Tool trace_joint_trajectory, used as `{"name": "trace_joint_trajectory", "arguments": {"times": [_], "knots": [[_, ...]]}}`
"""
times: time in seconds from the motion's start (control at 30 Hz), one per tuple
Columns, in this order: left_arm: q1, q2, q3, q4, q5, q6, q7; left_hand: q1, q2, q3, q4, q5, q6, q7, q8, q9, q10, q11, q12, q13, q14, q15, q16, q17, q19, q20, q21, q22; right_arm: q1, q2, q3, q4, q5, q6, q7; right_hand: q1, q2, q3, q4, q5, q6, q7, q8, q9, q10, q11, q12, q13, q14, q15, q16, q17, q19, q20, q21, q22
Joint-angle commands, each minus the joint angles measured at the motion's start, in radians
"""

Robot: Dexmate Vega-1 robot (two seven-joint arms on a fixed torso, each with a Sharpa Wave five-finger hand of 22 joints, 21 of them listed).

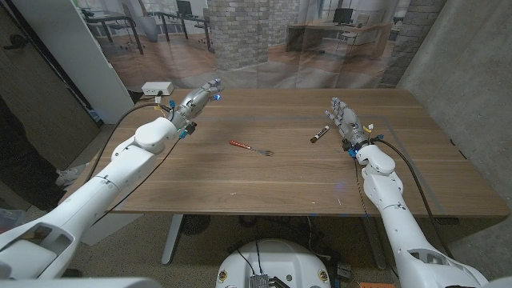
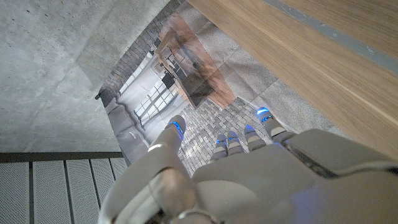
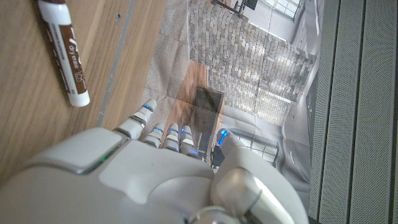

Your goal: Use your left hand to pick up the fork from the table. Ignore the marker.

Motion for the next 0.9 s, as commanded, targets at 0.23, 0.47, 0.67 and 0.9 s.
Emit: {"name": "trace_joint_trajectory", "arguments": {"times": [0.23,0.47,0.67,0.9], "knots": [[-0.049,0.075,0.019,-0.059,0.042,0.070,-0.085,0.024,-0.004,0.001,-0.016,-0.002,0.024,-0.002,0.005,0.002,0.016,-0.003,0.010,0.002,0.016,-0.002,0.000,0.002,-0.018,0.004,-0.005,0.001,-0.001,-0.001,-0.002,0.011,0.013,0.021,-0.005,0.010,0.001,0.000,-0.007,0.003,0.008,0.003,0.007,0.003,0.001,-0.001,0.003,0.006,-0.001,0.005,0.005,0.003,0.012,-0.017,0.008,0.005],[-0.057,0.097,0.023,-0.080,0.060,0.085,-0.107,0.030,-0.006,-0.001,-0.023,-0.003,0.033,-0.003,0.006,0.002,0.025,-0.003,0.011,0.002,0.023,-0.005,0.000,0.002,-0.014,0.004,-0.007,0.001,-0.002,-0.001,-0.003,0.013,0.014,0.027,-0.006,0.010,0.000,0.000,-0.007,0.003,0.008,0.003,0.007,0.003,0.002,-0.002,0.003,0.006,-0.001,0.005,0.005,0.003,0.012,-0.017,0.008,0.005],[-0.069,0.117,0.025,-0.102,0.074,0.100,-0.130,0.035,-0.008,-0.003,-0.028,-0.004,0.041,-0.003,0.006,0.002,0.034,-0.006,0.012,0.002,0.030,-0.007,0.001,0.002,-0.010,0.003,-0.009,0.001,-0.004,0.000,-0.004,0.012,0.016,0.028,-0.008,0.010,0.000,0.000,-0.007,0.003,0.008,0.003,0.007,0.003,0.002,-0.002,0.003,0.006,-0.001,0.005,0.005,0.003,0.013,-0.017,0.008,0.005],[-0.089,0.141,0.034,-0.124,0.093,0.127,-0.165,0.044,-0.010,-0.006,-0.035,-0.005,0.055,-0.006,0.006,0.002,0.051,-0.010,0.015,0.002,0.043,-0.010,0.002,0.002,0.000,0.002,-0.010,0.001,-0.005,0.000,-0.004,0.014,0.020,0.035,-0.006,0.009,-0.001,0.000,-0.008,0.003,0.009,0.004,0.006,0.003,0.001,-0.002,0.002,0.006,-0.001,0.005,0.005,0.003,0.013,-0.016,0.008,0.005]]}}
